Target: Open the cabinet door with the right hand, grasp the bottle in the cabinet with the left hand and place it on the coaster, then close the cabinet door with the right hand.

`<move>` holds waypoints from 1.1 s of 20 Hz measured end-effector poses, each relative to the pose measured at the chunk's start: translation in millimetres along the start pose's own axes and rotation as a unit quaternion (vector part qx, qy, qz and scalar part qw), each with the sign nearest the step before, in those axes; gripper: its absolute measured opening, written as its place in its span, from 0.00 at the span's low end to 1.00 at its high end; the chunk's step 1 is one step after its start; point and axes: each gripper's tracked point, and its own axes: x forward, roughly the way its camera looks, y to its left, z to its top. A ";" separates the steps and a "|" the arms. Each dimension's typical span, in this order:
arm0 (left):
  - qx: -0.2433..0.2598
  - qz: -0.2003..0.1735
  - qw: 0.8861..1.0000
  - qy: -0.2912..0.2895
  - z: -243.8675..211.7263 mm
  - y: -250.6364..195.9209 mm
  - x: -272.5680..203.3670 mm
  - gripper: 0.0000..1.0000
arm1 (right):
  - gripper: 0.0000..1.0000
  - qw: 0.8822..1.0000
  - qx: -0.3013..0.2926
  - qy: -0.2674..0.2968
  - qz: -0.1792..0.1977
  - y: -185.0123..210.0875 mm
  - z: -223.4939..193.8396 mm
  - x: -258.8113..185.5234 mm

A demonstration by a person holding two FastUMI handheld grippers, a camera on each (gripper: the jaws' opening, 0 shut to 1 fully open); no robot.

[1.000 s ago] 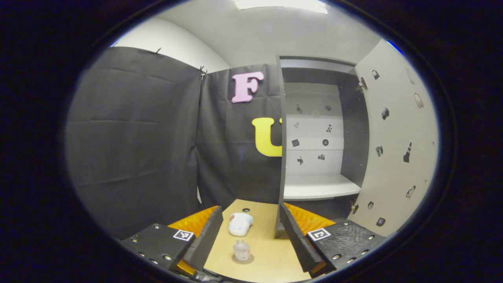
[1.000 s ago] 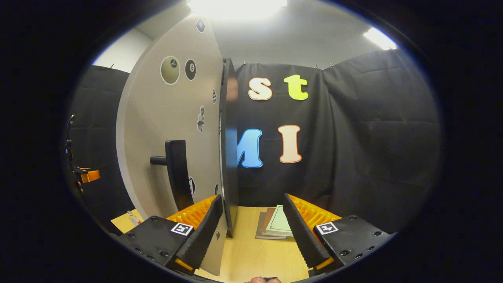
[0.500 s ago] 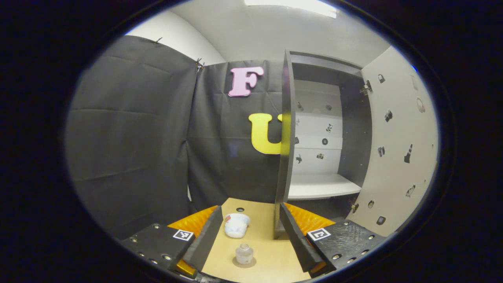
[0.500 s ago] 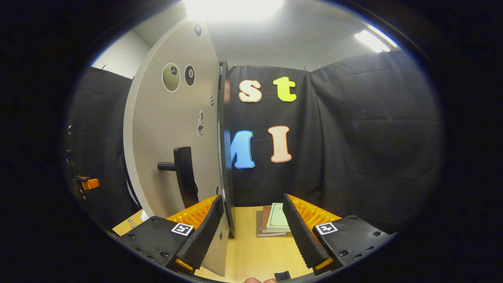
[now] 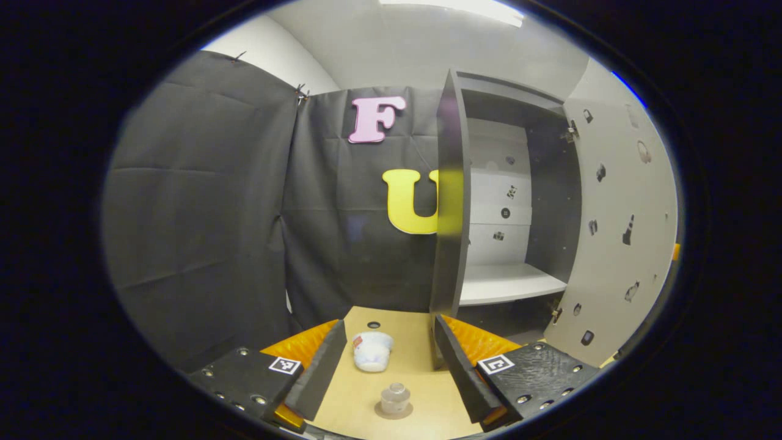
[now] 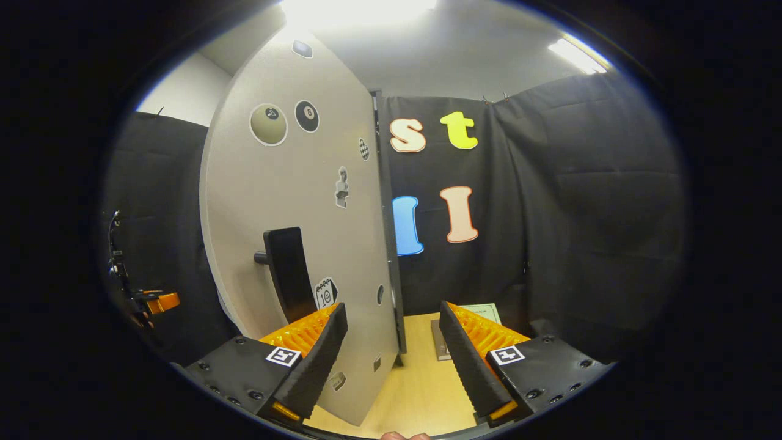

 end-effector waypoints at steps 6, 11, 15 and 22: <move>-0.012 -0.005 1.000 -0.005 0.3 28.6 5.4 0.88 | 0.98 0.999 -0.007 -0.001 0.043 67.0 -1.1 17.3; -0.005 0.001 1.000 -0.007 -1.3 46.8 3.8 0.87 | 0.98 0.993 -0.004 -0.011 0.114 130.4 16.6 35.1; -0.010 -0.003 1.000 -0.011 -1.5 45.7 2.9 0.88 | 0.98 0.991 -0.038 -0.006 0.128 151.4 13.9 39.8; -0.001 -0.025 0.999 -0.032 4.0 37.8 3.9 0.88 | 0.98 0.993 -0.043 0.010 0.109 122.2 2.9 41.6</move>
